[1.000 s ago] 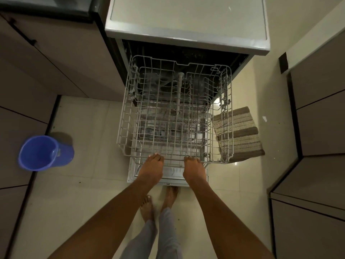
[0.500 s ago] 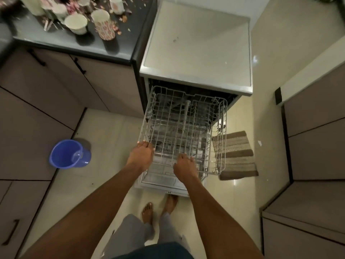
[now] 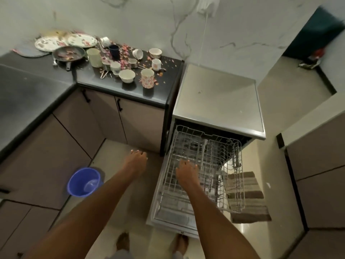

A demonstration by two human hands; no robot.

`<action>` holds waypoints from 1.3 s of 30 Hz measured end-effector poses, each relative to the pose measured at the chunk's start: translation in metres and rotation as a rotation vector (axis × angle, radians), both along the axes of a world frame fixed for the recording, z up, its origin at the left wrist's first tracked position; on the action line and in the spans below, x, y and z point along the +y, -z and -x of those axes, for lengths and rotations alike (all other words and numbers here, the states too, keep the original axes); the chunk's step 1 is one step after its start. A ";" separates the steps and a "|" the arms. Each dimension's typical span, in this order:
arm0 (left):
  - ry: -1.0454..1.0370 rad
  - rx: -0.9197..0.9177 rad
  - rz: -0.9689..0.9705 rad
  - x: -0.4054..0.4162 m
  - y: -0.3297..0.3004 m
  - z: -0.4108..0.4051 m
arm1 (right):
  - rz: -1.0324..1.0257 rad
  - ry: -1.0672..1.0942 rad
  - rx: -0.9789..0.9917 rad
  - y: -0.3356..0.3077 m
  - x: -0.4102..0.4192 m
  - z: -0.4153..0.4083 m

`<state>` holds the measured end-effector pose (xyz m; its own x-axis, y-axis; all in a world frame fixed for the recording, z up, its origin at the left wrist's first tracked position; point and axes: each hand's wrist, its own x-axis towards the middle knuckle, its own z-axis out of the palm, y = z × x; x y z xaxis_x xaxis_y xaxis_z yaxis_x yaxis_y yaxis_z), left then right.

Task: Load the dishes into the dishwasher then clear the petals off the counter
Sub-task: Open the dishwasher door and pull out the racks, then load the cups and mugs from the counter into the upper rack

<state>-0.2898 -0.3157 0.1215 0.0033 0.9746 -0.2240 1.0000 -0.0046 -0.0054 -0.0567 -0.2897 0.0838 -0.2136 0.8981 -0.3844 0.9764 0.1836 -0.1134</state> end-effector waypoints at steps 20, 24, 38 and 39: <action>-0.150 -0.171 -0.067 0.048 -0.057 0.205 | -0.098 -0.060 0.173 -0.050 0.066 0.214; -0.114 -0.198 -0.001 0.074 -0.042 0.208 | -0.095 -0.008 0.218 -0.041 0.102 0.235; -0.330 -0.559 -0.049 0.303 -0.038 0.237 | -0.105 0.058 0.218 -0.048 0.332 0.255; -0.332 -0.573 -0.057 0.317 -0.037 0.235 | -0.123 0.095 0.232 -0.050 0.349 0.255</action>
<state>-0.5247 0.0008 0.1586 -0.1960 0.9545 -0.2246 0.7929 0.2891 0.5364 -0.3119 0.0594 0.1334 -0.1961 0.9552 -0.2219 0.9404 0.1190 -0.3187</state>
